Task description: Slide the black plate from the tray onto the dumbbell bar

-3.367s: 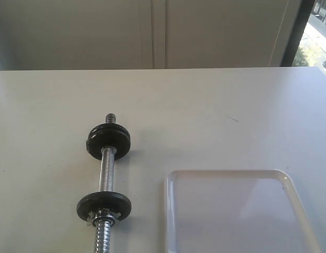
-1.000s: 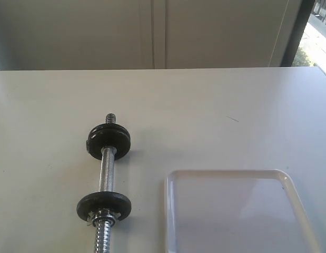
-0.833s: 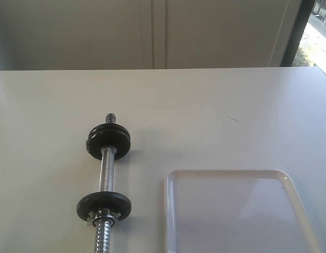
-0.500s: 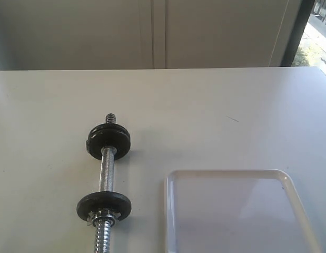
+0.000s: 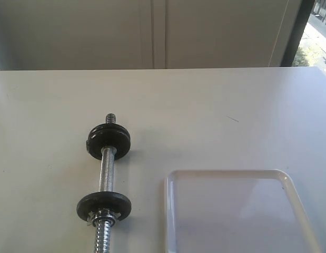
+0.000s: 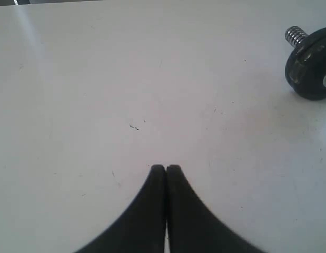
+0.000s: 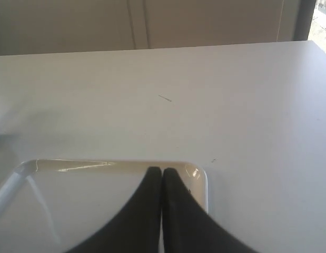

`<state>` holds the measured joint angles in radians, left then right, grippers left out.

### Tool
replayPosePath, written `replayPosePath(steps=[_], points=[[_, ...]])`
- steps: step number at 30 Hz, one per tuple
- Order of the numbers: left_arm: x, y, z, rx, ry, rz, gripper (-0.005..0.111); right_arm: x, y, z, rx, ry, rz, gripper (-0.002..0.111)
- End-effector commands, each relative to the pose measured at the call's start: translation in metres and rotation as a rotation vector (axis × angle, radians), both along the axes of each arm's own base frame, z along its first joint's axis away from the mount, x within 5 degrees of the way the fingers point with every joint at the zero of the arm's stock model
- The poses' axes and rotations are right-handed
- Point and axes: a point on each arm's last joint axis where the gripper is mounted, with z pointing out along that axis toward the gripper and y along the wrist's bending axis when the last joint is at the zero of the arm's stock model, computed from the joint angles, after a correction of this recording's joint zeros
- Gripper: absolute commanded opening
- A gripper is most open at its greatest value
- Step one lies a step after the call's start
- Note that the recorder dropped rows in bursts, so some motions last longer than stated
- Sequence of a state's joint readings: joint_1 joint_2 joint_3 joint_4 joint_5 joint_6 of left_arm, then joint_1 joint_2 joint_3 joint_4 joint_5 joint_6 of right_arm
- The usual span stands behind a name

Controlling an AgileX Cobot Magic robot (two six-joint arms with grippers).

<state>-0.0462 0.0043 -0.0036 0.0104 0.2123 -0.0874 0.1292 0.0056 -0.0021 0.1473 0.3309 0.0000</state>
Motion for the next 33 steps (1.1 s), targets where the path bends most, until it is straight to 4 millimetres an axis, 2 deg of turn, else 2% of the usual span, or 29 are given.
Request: replayPosePath(steps=[1, 4, 33], points=[[-0.0001, -0.0003, -0.0007, -0.003, -0.003, -0.004, 0.0, 0.0, -0.0003, 0.0008, -0.022, -0.022, 0.004, 0.0], [-0.0001, -0.0003, -0.0007, -0.003, -0.003, -0.004, 0.0, 0.0, -0.0003, 0.0008, -0.098, -0.035, 0.022, 0.0], [-0.0001, -0.0003, -0.0007, -0.003, -0.003, -0.004, 0.0, -0.0004, 0.0, -0.0008, -0.098, -0.017, 0.026, 0.0]])
